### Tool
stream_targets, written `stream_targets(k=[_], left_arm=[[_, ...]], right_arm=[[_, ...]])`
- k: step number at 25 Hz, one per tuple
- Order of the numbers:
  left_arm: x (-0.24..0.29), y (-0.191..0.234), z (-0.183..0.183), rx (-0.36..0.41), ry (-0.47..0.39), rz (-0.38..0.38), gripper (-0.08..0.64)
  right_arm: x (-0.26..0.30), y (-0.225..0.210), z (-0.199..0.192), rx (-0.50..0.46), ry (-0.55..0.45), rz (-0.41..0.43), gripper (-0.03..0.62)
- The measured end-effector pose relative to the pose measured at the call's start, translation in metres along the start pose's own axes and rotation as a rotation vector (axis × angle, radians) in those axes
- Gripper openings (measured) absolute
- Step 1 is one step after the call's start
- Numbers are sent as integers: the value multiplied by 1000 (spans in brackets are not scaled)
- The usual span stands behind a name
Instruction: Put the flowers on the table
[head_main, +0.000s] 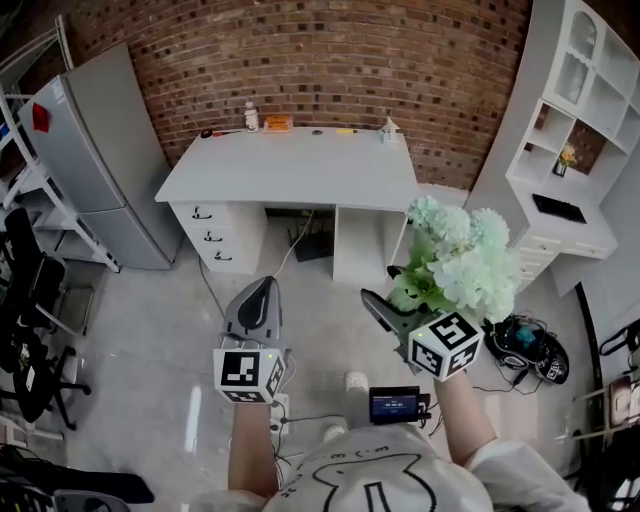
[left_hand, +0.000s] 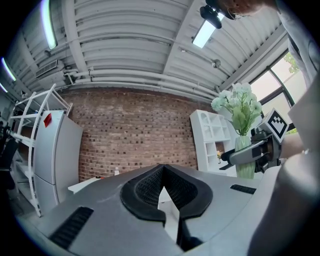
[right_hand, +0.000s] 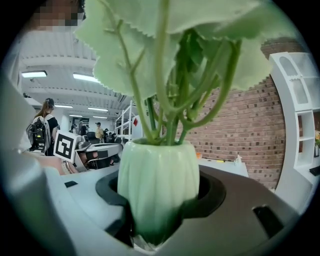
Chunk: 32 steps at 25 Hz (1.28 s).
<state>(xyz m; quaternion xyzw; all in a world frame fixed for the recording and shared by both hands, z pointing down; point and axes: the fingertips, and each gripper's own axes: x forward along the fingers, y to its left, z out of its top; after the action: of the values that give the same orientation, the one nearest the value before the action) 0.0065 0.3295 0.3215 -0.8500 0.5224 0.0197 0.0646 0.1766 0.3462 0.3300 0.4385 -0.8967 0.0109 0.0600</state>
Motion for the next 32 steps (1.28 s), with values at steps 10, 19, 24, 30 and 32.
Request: stream_targets(k=[10,19,24,30,32], left_arm=[[49,66,-11,-9,8,92,9],[143,118,-20,-4,15,136,9],[205,147,-28,-11,27,154,9],[271,170,-35,-4,34,179,9],[287,173,-39,-5,37,185,9]], right_arm=[[88,-27,13,-19,-9,85,270],[186,-87,23,-12,-6,150,270],[242,-131,33,-13,-1,180,270],[295,-182,40,-10,-4,216,270],[307,-194,38,-7,-3,224,270]])
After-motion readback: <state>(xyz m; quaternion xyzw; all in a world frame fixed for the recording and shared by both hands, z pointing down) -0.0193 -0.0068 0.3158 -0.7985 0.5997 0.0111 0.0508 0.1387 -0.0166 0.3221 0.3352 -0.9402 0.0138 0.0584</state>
